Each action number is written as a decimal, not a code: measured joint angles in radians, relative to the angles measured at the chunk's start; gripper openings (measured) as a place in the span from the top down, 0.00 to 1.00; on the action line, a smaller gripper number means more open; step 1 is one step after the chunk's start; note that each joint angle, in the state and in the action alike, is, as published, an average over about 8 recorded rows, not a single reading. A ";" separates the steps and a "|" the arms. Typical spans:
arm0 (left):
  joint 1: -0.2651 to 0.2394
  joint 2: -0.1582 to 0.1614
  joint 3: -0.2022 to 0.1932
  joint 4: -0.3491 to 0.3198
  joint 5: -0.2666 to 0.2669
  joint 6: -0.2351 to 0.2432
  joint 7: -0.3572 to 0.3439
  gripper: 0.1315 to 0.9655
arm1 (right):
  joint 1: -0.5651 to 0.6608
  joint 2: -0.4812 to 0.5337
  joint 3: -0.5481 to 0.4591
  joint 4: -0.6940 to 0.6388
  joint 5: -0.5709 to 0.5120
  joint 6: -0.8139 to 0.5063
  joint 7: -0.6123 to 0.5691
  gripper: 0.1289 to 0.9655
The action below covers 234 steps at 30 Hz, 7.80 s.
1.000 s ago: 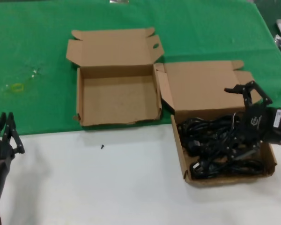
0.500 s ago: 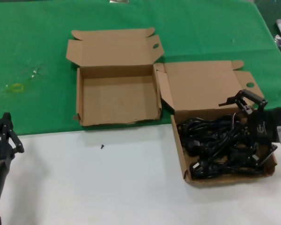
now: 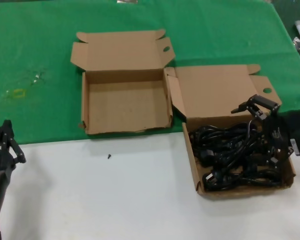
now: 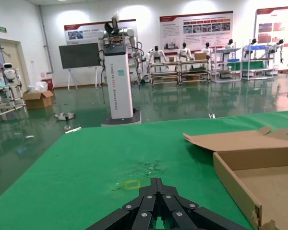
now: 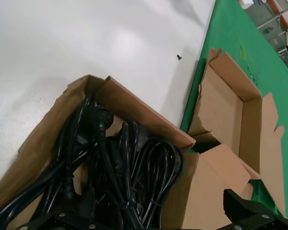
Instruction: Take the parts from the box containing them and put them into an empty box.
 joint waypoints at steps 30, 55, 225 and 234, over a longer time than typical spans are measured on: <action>0.000 0.000 0.000 0.000 0.000 0.000 0.000 0.99 | 0.012 -0.018 -0.007 -0.054 -0.026 -0.005 -0.024 0.45; 0.000 0.000 0.000 0.000 0.000 0.000 0.000 0.99 | -0.029 0.041 0.031 -0.004 0.001 -0.016 0.047 0.86; 0.000 0.000 0.000 0.000 0.000 0.000 0.000 0.88 | 0.149 -0.538 -0.011 -0.224 -0.091 0.416 0.043 0.00; 0.000 0.000 0.000 0.000 0.000 0.000 0.000 0.73 | 0.034 -0.540 0.037 -0.135 -0.055 0.513 0.146 0.00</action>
